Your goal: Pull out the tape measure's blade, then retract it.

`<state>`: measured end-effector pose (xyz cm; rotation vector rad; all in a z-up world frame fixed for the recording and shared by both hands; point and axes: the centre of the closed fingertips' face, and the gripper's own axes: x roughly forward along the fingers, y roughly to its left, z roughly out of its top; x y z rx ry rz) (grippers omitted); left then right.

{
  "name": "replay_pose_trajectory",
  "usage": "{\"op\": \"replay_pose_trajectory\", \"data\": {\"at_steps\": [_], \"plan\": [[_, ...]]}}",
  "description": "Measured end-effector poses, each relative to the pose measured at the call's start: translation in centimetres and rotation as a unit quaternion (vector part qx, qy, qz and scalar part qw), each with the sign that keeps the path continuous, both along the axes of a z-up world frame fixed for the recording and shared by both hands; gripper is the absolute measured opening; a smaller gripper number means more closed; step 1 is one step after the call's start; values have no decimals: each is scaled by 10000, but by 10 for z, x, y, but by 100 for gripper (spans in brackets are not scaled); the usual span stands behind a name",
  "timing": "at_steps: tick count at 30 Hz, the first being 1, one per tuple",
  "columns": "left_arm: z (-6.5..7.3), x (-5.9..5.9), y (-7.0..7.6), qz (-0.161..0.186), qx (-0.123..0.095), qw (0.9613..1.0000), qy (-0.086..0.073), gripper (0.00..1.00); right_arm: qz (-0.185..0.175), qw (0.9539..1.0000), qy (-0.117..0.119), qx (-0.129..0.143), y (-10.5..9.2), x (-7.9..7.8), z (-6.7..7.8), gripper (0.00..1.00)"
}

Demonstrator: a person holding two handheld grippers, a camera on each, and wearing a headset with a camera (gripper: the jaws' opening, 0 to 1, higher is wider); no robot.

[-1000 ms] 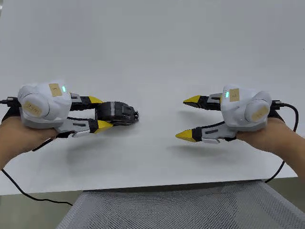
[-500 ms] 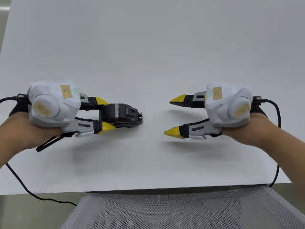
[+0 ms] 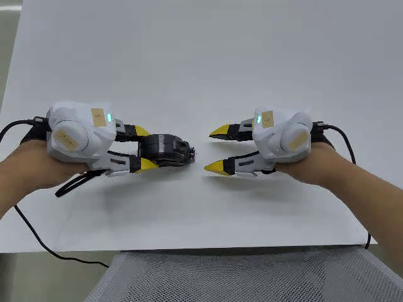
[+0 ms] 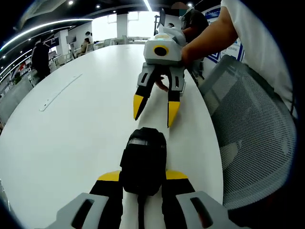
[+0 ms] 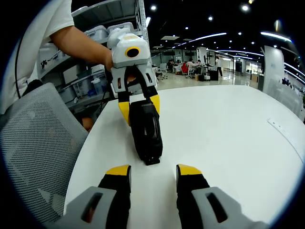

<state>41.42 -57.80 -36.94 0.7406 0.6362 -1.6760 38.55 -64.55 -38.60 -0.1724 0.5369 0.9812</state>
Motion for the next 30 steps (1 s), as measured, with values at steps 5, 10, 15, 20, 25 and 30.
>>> {"op": "replay_pose_trajectory", "data": {"at_steps": [5,10,15,20,25,30], "plan": [[0,0,0,-86,6,9999,-66,28,20,10000,-18,39,8,3,-2,34],[0,-2,0,-175,22,9998,-105,28,74,10000,-47,45,12,4,-4,28],[-1,-1,0,-167,17,9998,-105,28,137,9999,-71,66,19,6,-4,25],[-1,-2,1,-168,15,9998,-89,28,195,9998,-81,49,23,6,-8,22],[-1,-2,0,-183,11,9998,-82,28,269,9996,-78,-7,24,5,-13,19],[-1,-2,0,-197,14,9998,-79,28,316,9994,-109,-11,25,6,-16,17]]}}
